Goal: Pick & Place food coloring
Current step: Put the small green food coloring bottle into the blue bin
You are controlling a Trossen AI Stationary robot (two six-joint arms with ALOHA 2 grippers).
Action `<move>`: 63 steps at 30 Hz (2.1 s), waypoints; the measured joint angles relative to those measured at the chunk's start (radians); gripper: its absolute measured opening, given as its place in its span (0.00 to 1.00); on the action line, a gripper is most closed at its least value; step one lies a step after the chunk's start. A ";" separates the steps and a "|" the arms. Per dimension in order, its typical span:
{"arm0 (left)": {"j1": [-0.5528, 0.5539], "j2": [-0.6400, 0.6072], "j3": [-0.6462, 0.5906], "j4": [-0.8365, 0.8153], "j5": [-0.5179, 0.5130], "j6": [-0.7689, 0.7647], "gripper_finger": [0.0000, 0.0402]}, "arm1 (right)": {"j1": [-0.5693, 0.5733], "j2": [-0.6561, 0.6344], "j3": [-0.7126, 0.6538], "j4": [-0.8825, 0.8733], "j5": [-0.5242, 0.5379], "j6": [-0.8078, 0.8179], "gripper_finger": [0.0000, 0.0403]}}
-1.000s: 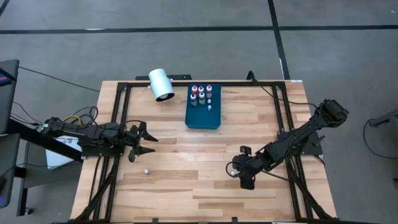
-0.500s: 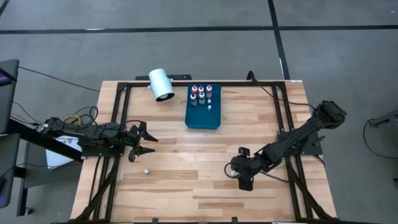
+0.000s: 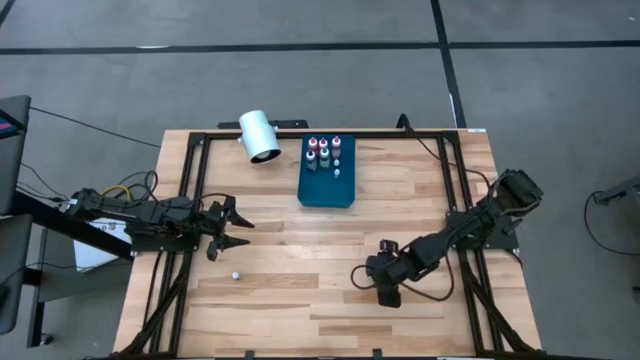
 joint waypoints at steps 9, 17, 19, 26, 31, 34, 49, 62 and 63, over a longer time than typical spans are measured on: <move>0.000 0.000 0.000 -0.001 0.000 0.000 0.58 | -0.008 0.000 0.000 0.001 0.000 -0.006 0.54; 0.000 0.000 0.000 -0.002 0.000 0.000 0.58 | -0.009 -0.001 0.000 0.033 0.007 -0.003 0.36; 0.000 0.000 0.000 -0.002 0.000 0.000 0.58 | -0.009 -0.001 0.000 0.040 0.008 -0.008 0.32; 0.000 0.000 0.000 -0.002 0.000 0.000 0.58 | -0.013 -0.002 0.000 0.043 0.009 -0.009 0.19; 0.000 0.000 0.000 -0.002 0.000 0.000 0.58 | -0.013 -0.002 0.000 0.044 0.009 -0.009 0.16; 0.000 0.000 0.000 -0.002 0.000 0.000 0.58 | -0.013 -0.002 0.000 0.044 0.009 -0.009 0.16; 0.000 0.000 0.000 -0.002 0.000 0.000 0.58 | -0.014 -0.002 0.031 0.033 0.003 -0.015 0.16; 0.000 0.000 0.000 -0.003 0.000 0.001 0.58 | -0.114 -0.002 0.185 -0.120 0.008 -0.236 0.16; 0.000 0.000 0.000 -0.002 0.000 0.001 0.58 | -0.130 -0.002 0.197 -0.137 0.008 -0.264 0.16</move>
